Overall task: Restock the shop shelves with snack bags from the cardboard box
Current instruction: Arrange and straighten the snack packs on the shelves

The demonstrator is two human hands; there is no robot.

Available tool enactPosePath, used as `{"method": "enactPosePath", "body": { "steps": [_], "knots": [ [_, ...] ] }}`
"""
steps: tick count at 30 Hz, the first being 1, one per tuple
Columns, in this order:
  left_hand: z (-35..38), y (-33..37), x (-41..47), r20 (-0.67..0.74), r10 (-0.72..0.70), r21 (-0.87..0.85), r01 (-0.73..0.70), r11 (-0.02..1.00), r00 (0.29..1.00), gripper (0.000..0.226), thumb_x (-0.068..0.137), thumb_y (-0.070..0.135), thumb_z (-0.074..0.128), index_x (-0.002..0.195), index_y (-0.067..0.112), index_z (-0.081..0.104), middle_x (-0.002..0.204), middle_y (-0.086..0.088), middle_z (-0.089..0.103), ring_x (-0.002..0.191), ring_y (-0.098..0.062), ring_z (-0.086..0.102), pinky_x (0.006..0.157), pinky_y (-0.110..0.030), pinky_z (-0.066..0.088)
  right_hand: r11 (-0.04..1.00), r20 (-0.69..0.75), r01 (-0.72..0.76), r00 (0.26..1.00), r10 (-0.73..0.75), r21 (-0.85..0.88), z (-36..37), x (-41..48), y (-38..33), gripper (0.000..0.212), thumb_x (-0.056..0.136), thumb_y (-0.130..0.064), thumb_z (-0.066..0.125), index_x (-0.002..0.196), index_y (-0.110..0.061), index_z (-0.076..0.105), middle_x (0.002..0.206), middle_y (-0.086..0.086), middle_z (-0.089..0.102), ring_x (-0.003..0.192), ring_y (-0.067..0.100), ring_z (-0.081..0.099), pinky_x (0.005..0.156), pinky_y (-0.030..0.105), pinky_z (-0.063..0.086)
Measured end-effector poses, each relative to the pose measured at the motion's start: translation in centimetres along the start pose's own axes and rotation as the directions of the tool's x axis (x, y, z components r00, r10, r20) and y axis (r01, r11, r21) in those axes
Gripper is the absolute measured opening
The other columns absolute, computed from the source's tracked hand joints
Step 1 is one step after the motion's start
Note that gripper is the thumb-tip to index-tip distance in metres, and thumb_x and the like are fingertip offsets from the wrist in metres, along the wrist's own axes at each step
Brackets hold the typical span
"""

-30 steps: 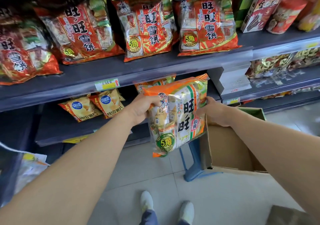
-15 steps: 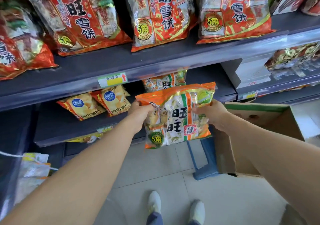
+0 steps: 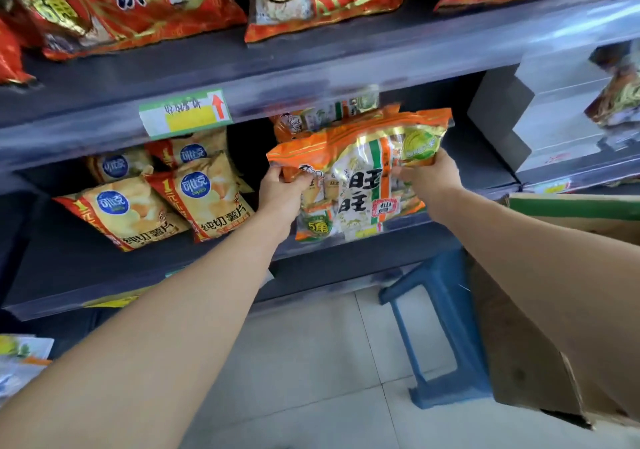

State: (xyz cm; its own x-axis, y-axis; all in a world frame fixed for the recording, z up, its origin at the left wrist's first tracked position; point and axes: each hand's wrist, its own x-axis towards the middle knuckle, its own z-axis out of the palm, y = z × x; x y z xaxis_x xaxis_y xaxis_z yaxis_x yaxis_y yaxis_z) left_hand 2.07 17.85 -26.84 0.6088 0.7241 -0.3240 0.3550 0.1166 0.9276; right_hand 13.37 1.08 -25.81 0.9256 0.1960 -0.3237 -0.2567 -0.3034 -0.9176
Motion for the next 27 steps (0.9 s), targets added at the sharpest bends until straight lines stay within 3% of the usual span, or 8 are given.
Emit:
{"method": "enactPosePath", "body": {
  "steps": [3, 8, 12, 15, 18, 19, 24, 27],
  "knots": [
    [0.5, -1.1, 2.2, 0.0, 0.087, -0.01, -0.087, 0.996, 0.996, 0.026, 0.086, 0.018, 0.067, 0.107, 0.026, 0.053, 0.113, 0.003, 0.063, 0.107, -0.02, 0.06, 0.1, -0.048, 0.045, 0.997, -0.025, 0.048, 0.999, -0.047, 0.066, 1.2, 1.9, 1.1, 0.044, 0.08, -0.007, 0.074, 0.118, -0.014, 0.053, 0.103, -0.003, 0.061, 0.09, 0.012, 0.056, 0.076, 0.023, 0.04],
    [1.2, -3.3, 5.1, -0.012, 0.19, -0.015, -0.19, 0.982, 0.982, 0.03, 0.083, 0.017, 0.071, 0.106, 0.028, 0.053, 0.112, 0.003, 0.063, 0.106, -0.021, 0.061, 0.099, -0.048, 0.046, 0.991, -0.083, 0.1, 0.992, -0.092, 0.092, 3.6, 5.0, 3.9, 0.039, 0.08, 0.001, 0.062, 0.113, -0.015, 0.049, 0.103, 0.002, 0.061, 0.092, 0.018, 0.059, 0.064, 0.023, 0.043],
    [1.2, -5.6, 6.3, -0.008, 0.26, -0.031, -0.26, 0.965, 0.965, 0.031, 0.083, 0.016, 0.071, 0.108, 0.027, 0.055, 0.108, 0.004, 0.066, 0.103, -0.02, 0.063, 0.096, -0.045, 0.049, 0.983, -0.195, 0.161, 0.971, -0.141, 0.09, 5.5, 6.5, 5.9, 0.028, 0.081, -0.008, 0.055, 0.104, -0.02, 0.045, 0.097, 0.001, 0.056, 0.109, 0.029, 0.053, 0.089, 0.042, 0.048],
    [1.0, -6.6, 6.7, -0.004, 0.344, 0.037, -0.344, 0.938, 0.939, 0.033, 0.084, 0.011, 0.067, 0.113, 0.021, 0.056, 0.109, 0.0, 0.065, 0.1, -0.02, 0.062, 0.09, -0.038, 0.051, 0.975, -0.287, 0.219, 0.937, -0.198, 0.042, 6.5, 6.7, 6.9, 0.04, 0.083, -0.014, 0.053, 0.122, -0.02, 0.045, 0.121, 0.005, 0.053, 0.119, 0.031, 0.044, 0.099, 0.044, 0.043],
    [0.8, -7.6, 6.9, 0.064, 0.379, 0.106, -0.384, 0.917, 0.923, 0.041, 0.084, 0.007, 0.066, 0.122, 0.015, 0.052, 0.109, 0.0, 0.061, 0.089, -0.014, 0.057, 0.067, -0.021, 0.046, 0.969, -0.326, 0.245, 0.913, -0.245, -0.044, 6.9, 6.7, 7.8, 0.058, 0.087, -0.015, 0.048, 0.142, -0.02, 0.03, 0.142, 0.004, 0.036, 0.129, 0.03, 0.03, 0.1, 0.04, 0.034],
    [0.8, -8.0, 6.9, 0.09, 0.371, 0.114, -0.379, 0.918, 0.924, 0.043, 0.085, 0.008, 0.066, 0.124, 0.015, 0.051, 0.11, 0.0, 0.06, 0.088, -0.013, 0.057, 0.066, -0.021, 0.044, 0.967, -0.33, 0.247, 0.909, -0.254, -0.065, 6.9, 6.6, 8.1, 0.061, 0.089, -0.014, 0.048, 0.145, -0.02, 0.025, 0.146, 0.004, 0.031, 0.132, 0.029, 0.027, 0.101, 0.04, 0.032],
    [1.3, -9.9, 7.7, 0.135, 0.324, 0.185, -0.345, 0.92, 0.936, 0.056, 0.078, 0.014, 0.075, 0.127, 0.012, 0.048, 0.121, -0.004, 0.059, 0.106, -0.021, 0.057, 0.088, -0.033, 0.047, 0.965, -0.361, 0.233, 0.896, -0.26, -0.116, 7.1, 6.5, 9.4, 0.068, 0.085, -0.01, 0.055, 0.145, -0.02, 0.024, 0.148, 0.005, 0.027, 0.132, 0.03, 0.029, 0.104, 0.043, 0.032],
    [1.6, -10.4, 8.1, 0.165, 0.308, 0.262, -0.342, 0.902, 0.937, 0.07, 0.074, 0.018, 0.079, 0.133, 0.011, 0.041, 0.128, -0.006, 0.055, 0.115, -0.024, 0.054, 0.096, -0.037, 0.046, 0.974, -0.329, 0.165, 0.921, -0.207, -0.153, 7.1, 6.1, 10.0, 0.082, 0.086, -0.011, 0.06, 0.151, -0.021, 0.009, 0.153, 0.004, 0.017, 0.138, 0.03, 0.022, 0.106, 0.041, 0.031]
  ]
}}
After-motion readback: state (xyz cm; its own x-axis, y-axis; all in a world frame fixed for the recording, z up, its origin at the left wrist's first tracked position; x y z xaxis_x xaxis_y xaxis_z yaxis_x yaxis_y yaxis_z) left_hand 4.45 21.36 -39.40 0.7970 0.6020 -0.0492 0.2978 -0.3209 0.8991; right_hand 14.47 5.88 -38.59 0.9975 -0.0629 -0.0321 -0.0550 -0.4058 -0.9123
